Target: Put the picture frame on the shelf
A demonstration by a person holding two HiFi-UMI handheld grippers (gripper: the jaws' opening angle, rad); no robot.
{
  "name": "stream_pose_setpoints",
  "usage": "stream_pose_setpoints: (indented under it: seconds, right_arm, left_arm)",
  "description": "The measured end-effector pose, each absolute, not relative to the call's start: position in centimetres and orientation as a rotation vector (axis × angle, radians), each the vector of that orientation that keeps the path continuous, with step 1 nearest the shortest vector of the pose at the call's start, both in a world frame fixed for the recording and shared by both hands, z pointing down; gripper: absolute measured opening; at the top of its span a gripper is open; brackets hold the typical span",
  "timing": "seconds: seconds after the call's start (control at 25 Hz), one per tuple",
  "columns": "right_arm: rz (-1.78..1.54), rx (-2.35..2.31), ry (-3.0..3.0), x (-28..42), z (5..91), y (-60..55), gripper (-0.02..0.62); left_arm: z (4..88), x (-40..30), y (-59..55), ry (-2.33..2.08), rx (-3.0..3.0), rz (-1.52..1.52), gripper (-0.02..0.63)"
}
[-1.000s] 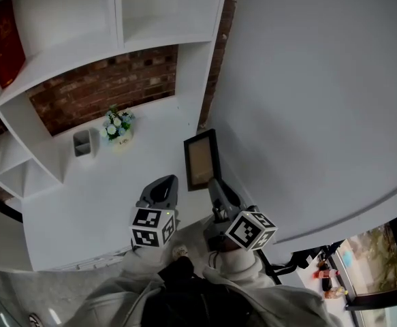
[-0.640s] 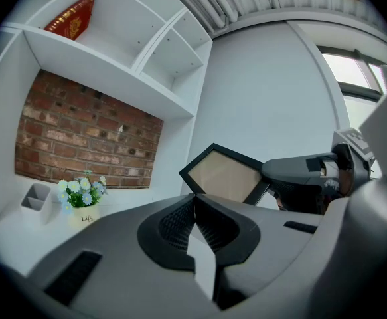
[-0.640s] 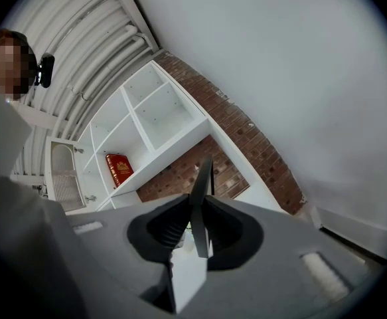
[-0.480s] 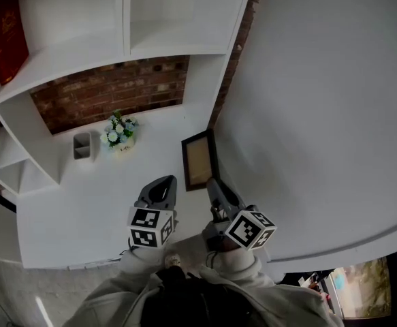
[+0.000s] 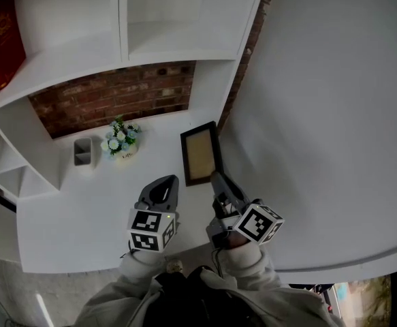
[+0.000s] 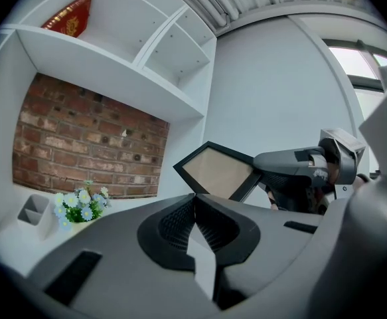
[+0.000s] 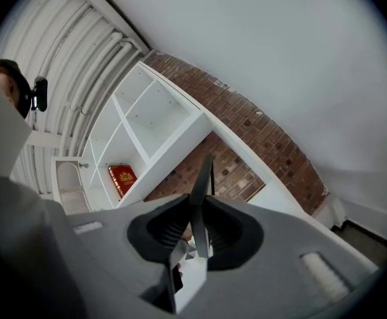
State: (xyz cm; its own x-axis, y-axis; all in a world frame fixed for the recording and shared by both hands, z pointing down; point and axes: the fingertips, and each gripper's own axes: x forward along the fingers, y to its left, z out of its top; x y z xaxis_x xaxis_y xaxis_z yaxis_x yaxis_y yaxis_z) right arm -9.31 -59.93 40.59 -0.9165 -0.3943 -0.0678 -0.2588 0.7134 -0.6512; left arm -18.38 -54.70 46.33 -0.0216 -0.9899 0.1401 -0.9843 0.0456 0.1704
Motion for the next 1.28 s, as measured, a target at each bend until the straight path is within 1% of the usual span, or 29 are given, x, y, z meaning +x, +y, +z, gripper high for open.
stream_pose_setpoints:
  seconds: [0.24,0.48,1.28]
  right_arm:
    - [-1.077,-0.364,2.651,-11.6,37.5,-60.8,0.068]
    - [-1.136,-0.296,2.611,-12.4,35.1,-62.3,0.069]
    - [-1.302,-0.079,2.488,-11.2,26.9,-64.2,0.069]
  left_arm:
    - [44.2,-20.3,-55.2,-2.150,1.997,-0.046,0.003]
    - [41.9,-21.4,-56.0,-2.207,1.960,-0.051,0.003]
    - [32.6,-20.7,-56.0,-2.358,1.855,-0.069,0.003]
